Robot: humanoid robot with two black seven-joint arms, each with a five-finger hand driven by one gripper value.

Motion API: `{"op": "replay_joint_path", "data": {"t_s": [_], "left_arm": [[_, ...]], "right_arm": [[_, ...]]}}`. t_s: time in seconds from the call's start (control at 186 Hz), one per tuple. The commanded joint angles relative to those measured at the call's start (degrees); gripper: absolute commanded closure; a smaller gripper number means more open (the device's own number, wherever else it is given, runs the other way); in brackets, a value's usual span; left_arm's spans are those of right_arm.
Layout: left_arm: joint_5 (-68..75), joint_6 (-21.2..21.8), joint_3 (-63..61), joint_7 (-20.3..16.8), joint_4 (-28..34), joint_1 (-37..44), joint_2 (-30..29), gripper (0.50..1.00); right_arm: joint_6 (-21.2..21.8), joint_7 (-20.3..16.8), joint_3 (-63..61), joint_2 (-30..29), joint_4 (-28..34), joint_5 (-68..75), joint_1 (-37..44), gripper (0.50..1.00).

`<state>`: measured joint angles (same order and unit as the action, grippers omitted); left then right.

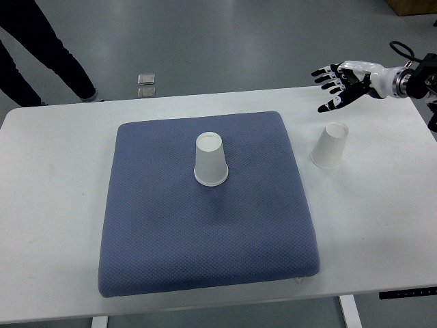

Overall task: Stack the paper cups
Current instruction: 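Move the right hand down over the white cup beside the pad, then close the right hand fingers around the white paper cup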

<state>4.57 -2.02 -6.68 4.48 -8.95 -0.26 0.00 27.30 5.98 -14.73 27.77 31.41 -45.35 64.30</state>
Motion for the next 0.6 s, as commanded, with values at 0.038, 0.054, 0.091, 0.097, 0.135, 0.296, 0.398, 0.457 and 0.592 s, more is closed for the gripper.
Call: {"op": "replay_joint_path", "data": {"t_s": [0.038, 0.054, 0.091, 0.097, 0.135, 0.296, 0.398, 0.457, 0.592], "left_arm": [[0.0, 0.0, 0.0, 0.0, -0.02, 0.0, 0.0, 0.5], [0.0, 0.0, 0.0, 0.0, -0.02, 0.0, 0.0, 0.5], [0.0, 0.0, 0.0, 0.0, -0.02, 0.0, 0.0, 0.5], [0.0, 0.0, 0.0, 0.0, -0.02, 0.0, 0.0, 0.5], [0.0, 0.0, 0.0, 0.0, -0.02, 0.0, 0.0, 0.5], [0.0, 0.0, 0.0, 0.0, -0.02, 0.0, 0.0, 0.5], [0.0, 0.0, 0.0, 0.0, -0.02, 0.0, 0.0, 0.5], [0.0, 0.0, 0.0, 0.0, -0.02, 0.0, 0.0, 0.5], [0.0, 0.0, 0.0, 0.0, -0.02, 0.0, 0.0, 0.5]], "right_arm": [[-0.06, 0.0, 4.01, 0.54, 0.49, -5.71, 0.47, 0.587], [-0.15, 0.0, 4.27, 0.27, 0.49, -5.89, 0.47, 0.587], [-0.32, -0.09, 4.63, 0.27, 0.49, -5.89, 0.3, 0.587], [-0.41, -0.09, 4.71, 0.27, 0.41, -5.97, 0.21, 0.587], [-0.59, -0.27, 5.07, 0.1, 0.32, -6.06, -0.06, 0.587], [-5.77, -0.44, 10.51, -0.26, -1.0, -6.06, -0.93, 0.587], [-7.44, -0.44, 13.15, -0.61, -1.0, -5.98, -1.11, 0.587], [-7.62, -0.44, 13.41, -1.13, -1.09, -5.98, -1.29, 0.587], [-7.79, -0.44, 13.41, -1.57, -1.0, -5.98, -2.08, 0.587]]}}
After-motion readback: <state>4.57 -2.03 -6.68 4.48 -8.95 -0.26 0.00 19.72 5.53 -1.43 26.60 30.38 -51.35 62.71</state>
